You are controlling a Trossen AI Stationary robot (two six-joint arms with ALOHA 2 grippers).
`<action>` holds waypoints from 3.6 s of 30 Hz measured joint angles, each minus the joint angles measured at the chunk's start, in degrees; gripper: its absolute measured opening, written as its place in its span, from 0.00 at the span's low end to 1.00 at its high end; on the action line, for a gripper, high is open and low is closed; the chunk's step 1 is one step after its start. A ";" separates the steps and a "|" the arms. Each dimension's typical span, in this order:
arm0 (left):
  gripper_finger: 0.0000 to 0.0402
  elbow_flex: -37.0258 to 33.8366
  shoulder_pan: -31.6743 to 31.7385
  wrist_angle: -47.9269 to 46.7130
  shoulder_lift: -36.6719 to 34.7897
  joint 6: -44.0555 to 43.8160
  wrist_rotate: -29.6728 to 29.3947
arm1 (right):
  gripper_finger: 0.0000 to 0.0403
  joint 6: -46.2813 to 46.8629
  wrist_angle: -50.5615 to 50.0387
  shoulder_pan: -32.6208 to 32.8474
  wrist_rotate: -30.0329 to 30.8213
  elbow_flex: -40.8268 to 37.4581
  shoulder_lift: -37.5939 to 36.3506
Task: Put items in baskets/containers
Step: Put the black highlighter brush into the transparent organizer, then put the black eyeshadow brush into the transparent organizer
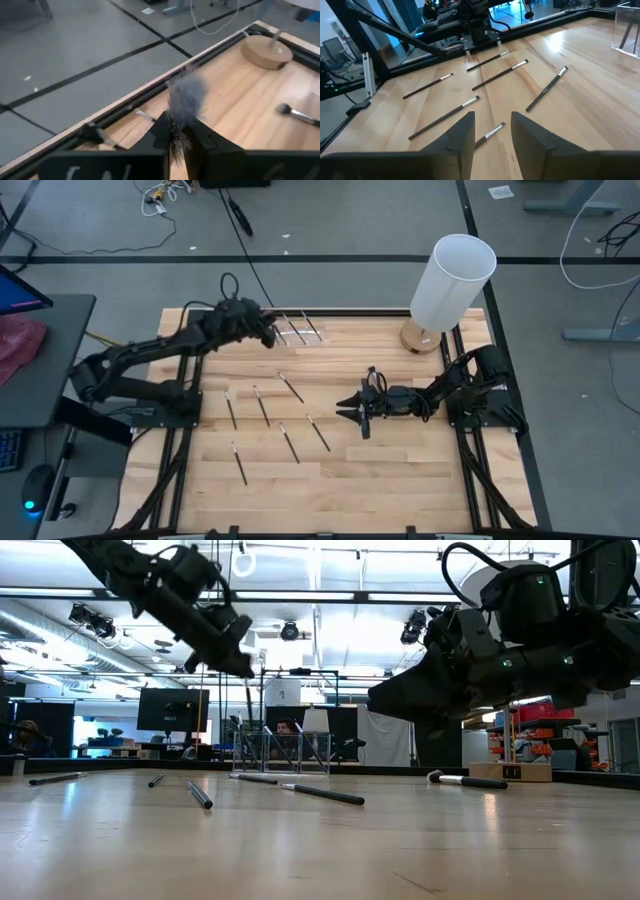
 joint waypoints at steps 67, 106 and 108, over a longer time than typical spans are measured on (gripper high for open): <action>0.08 7.50 6.83 -4.94 14.64 -4.50 8.47 | 0.32 0.20 0.35 -0.02 3.43 0.00 0.02; 0.30 7.52 -6.75 -14.15 -6.65 5.46 -4.79 | 0.32 1.53 -0.15 1.89 3.41 -0.02 0.02; 0.29 7.52 -12.14 -15.16 -6.41 5.10 -7.86 | 0.32 1.50 -0.21 1.90 3.41 -0.02 0.02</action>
